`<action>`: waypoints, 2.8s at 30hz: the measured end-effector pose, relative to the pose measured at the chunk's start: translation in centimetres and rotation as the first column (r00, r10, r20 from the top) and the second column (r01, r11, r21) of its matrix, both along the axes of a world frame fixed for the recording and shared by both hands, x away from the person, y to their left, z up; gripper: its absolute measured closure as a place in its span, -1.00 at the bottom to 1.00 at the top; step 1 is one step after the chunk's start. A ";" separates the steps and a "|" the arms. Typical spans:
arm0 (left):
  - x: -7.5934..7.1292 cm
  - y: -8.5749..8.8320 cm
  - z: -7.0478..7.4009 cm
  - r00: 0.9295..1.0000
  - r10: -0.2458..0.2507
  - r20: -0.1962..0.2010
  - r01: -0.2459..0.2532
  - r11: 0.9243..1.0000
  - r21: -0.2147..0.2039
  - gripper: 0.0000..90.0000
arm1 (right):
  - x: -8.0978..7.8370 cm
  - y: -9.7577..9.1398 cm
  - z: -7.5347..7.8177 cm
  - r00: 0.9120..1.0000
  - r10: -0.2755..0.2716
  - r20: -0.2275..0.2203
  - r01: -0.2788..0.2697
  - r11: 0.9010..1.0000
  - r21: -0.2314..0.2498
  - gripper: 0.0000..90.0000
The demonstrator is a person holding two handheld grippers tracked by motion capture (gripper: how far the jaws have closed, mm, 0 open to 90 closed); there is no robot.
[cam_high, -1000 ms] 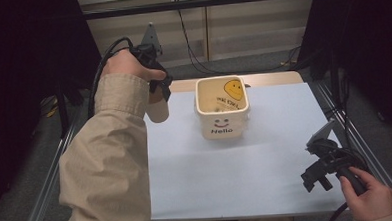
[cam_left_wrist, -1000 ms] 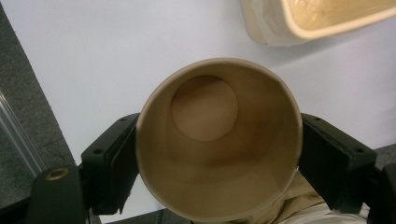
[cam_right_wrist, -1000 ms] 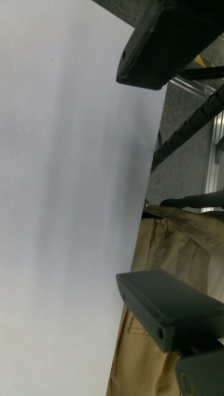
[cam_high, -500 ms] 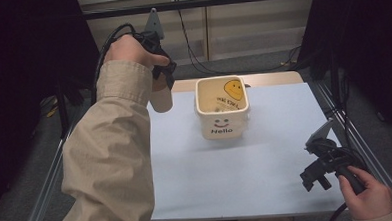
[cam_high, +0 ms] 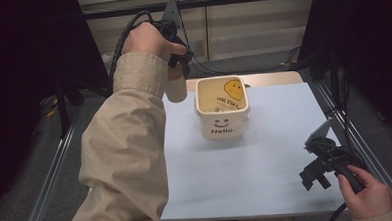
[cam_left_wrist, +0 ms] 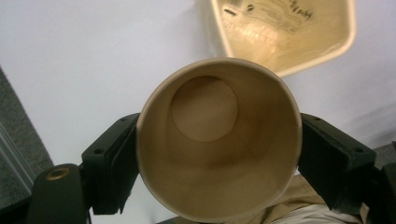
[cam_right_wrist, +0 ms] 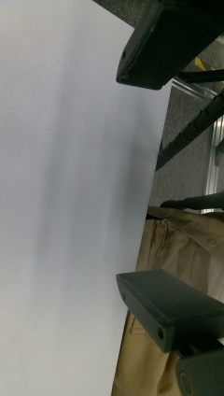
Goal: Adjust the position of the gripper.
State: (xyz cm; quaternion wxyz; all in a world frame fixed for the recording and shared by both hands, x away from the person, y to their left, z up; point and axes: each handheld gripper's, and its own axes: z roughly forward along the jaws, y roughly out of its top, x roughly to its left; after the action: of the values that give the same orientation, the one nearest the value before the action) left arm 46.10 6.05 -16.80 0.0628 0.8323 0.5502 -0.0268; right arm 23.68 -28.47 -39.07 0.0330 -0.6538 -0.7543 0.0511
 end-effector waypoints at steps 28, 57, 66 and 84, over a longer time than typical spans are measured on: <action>1.9 -6.9 -4.5 0.995 -0.089 0.033 0.090 0.996 -0.016 -0.58 | -0.1 0.2 0.0 1.000 -0.006 0.006 0.006 1.000 -0.008 -0.88; 1.7 -7.7 -6.0 0.989 -0.125 0.074 0.127 0.992 -0.026 -0.76 | -0.1 0.3 0.0 1.000 0.005 0.006 -0.005 1.000 -0.012 -0.88; 1.1 -5.9 -2.9 0.988 -0.101 0.117 0.103 0.994 -0.018 -0.80 | -0.1 0.4 0.0 1.000 0.023 0.010 -0.023 1.000 -0.011 -0.89; -0.7 -2.4 0.9 0.984 -0.071 0.164 0.073 0.997 -0.006 -0.85 | 0.0 0.7 -0.1 1.000 0.017 0.007 -0.017 0.999 -0.028 -0.89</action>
State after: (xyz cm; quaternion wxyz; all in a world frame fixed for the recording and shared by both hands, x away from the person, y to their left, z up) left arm 45.38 3.67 -15.93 0.1120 0.8505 0.5126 0.0361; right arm 23.68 -27.80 -39.18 0.0209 -0.6480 -0.7590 0.0595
